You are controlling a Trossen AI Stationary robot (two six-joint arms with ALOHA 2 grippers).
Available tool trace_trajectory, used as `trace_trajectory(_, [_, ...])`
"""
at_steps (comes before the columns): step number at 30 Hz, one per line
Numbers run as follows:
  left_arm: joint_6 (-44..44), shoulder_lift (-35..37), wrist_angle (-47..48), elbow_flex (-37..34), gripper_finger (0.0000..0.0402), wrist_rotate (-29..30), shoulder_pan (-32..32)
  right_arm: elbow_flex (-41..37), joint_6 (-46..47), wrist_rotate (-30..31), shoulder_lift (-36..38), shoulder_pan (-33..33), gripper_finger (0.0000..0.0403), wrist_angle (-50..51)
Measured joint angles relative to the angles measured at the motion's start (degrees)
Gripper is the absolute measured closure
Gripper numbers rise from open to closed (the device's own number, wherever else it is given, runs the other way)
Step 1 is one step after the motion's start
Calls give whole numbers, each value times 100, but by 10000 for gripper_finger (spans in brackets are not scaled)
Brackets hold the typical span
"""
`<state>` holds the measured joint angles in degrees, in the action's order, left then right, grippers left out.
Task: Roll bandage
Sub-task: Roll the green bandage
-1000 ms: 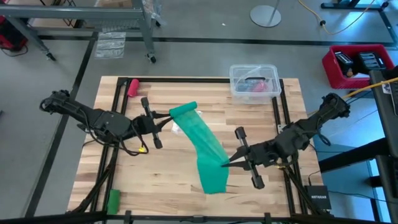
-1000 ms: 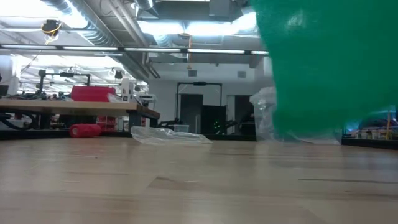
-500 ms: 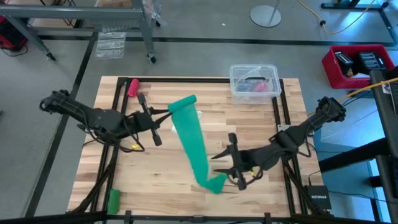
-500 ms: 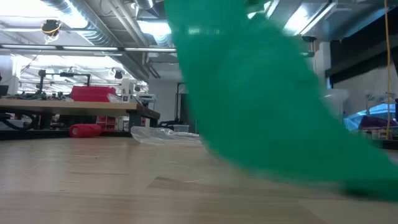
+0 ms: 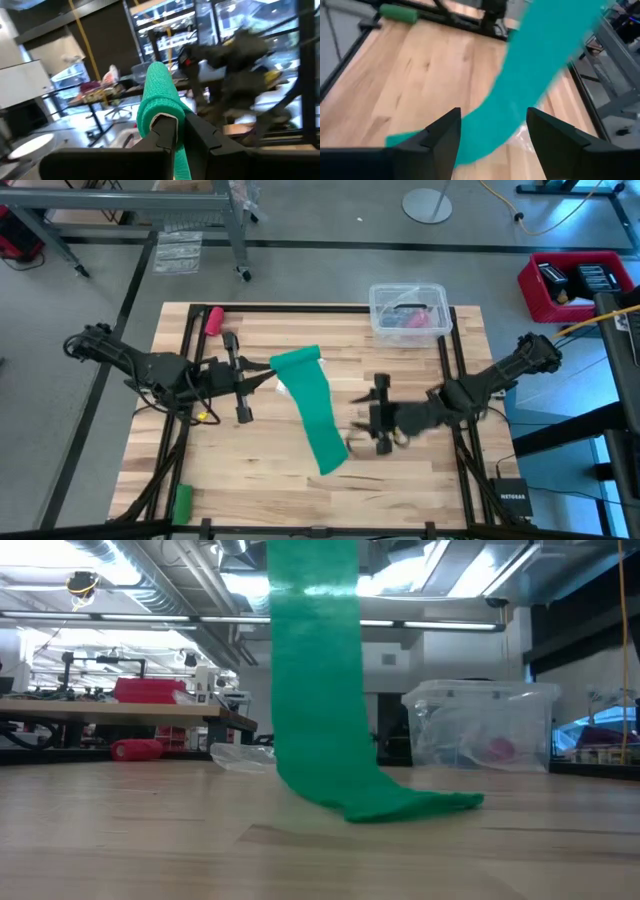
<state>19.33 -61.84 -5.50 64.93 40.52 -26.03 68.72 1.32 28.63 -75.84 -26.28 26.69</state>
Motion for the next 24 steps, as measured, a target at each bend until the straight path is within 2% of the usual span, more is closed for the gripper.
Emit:
trace_trajectory(7, [18,0,7,69,384,-14,-184,-1489,-166,-1056,261,1072,191,-2323])
trace_trajectory(10, [74,0,74,69,384,-14,-185,-1813,-64,-1818,133,1297,192,-3276])
trace_trajectory(12, [84,0,70,69,384,-14,-185,-1921,-29,-2061,65,1326,192,-3594])
trace_trajectory(18, [76,0,39,69,384,-14,-185,-1938,-143,-2182,28,1329,192,-3920])
trace_trajectory(24, [46,0,26,69,384,-336,-170,-1941,-316,-2176,-464,1474,192,-4282])
